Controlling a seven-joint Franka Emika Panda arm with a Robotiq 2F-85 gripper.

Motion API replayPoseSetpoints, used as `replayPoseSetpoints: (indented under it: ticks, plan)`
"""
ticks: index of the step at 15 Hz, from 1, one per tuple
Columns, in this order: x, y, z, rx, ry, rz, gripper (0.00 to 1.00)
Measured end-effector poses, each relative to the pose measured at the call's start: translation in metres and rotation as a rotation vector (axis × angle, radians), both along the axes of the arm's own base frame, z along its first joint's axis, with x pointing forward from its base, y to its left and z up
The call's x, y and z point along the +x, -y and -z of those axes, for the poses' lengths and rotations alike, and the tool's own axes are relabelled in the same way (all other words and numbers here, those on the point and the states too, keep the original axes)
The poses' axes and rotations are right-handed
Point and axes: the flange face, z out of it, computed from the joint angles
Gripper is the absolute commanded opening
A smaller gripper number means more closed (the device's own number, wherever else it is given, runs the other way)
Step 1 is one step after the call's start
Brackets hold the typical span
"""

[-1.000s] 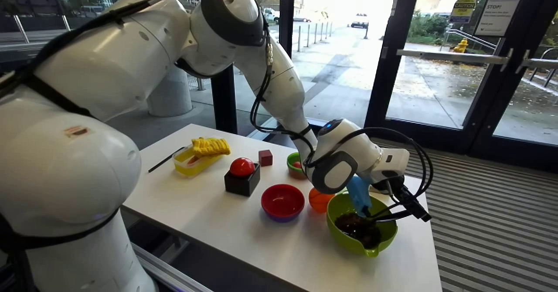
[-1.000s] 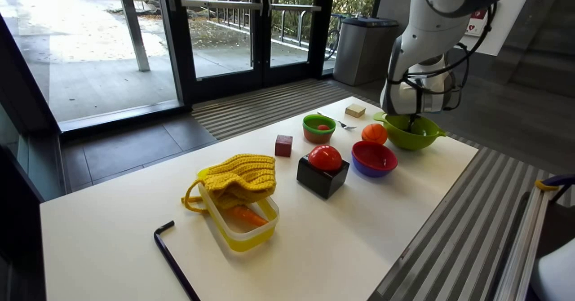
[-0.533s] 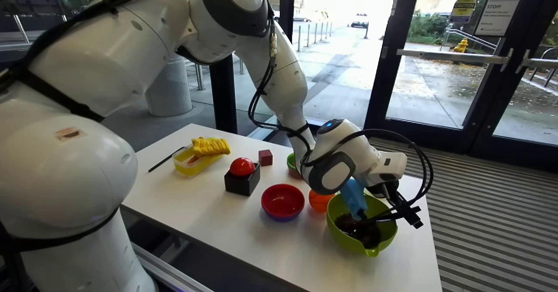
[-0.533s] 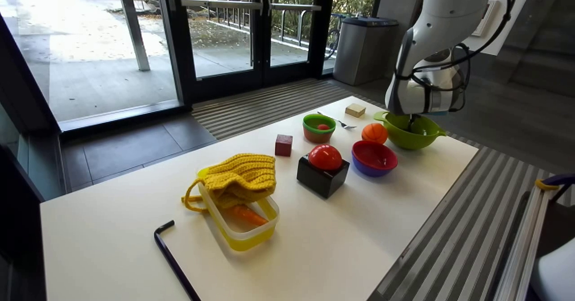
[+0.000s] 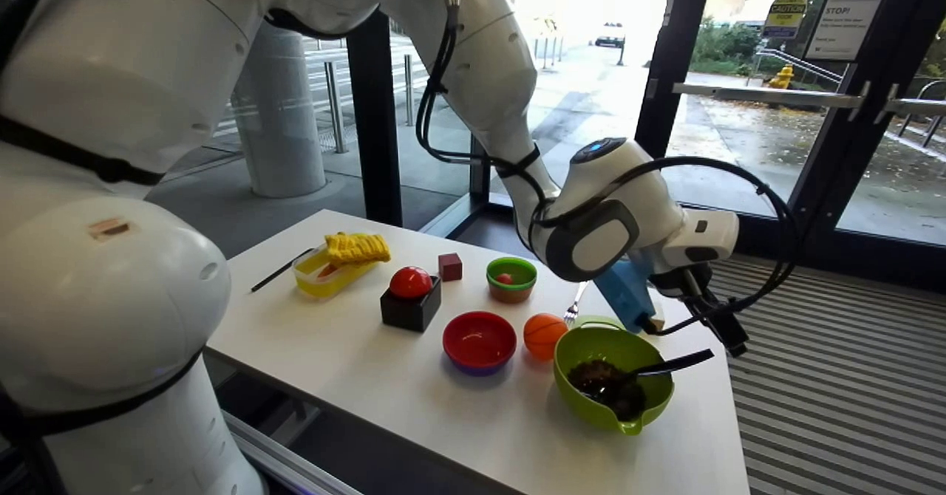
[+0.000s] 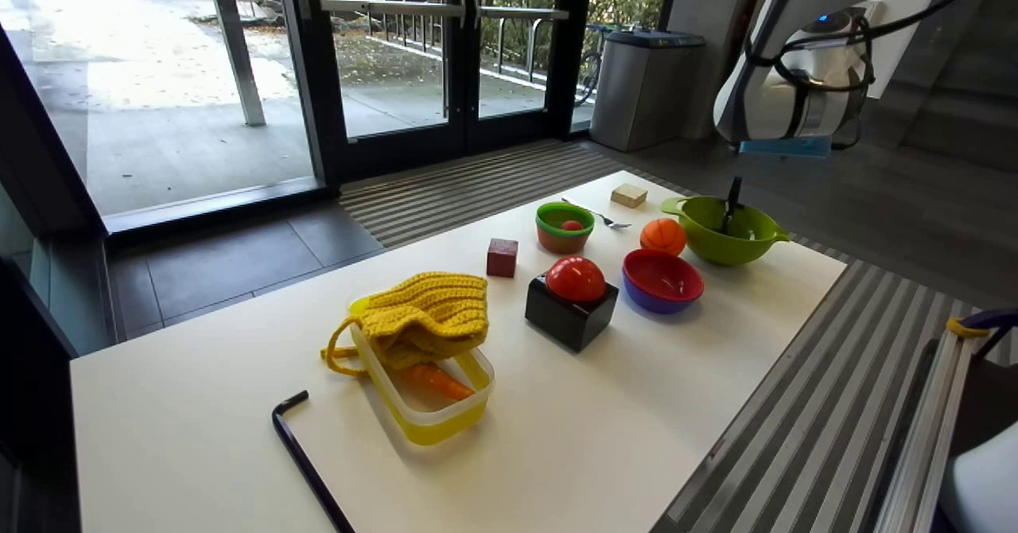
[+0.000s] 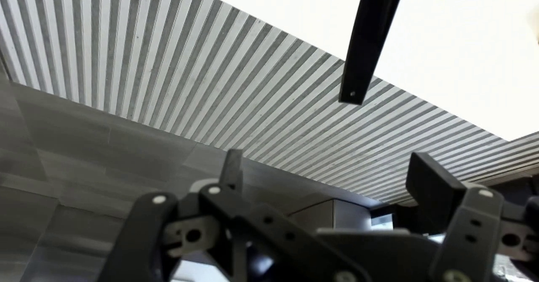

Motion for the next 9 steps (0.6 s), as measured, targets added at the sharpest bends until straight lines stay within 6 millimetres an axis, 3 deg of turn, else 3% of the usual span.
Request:
replayPoseSetpoints:
  ticks: [5, 9]
  plan:
    - [0.0, -0.005, -0.03, 0.124, -0.072, 0.058, 1.0]
    - [0.004, -0.013, -0.038, 0.149, -0.134, 0.122, 1.0]
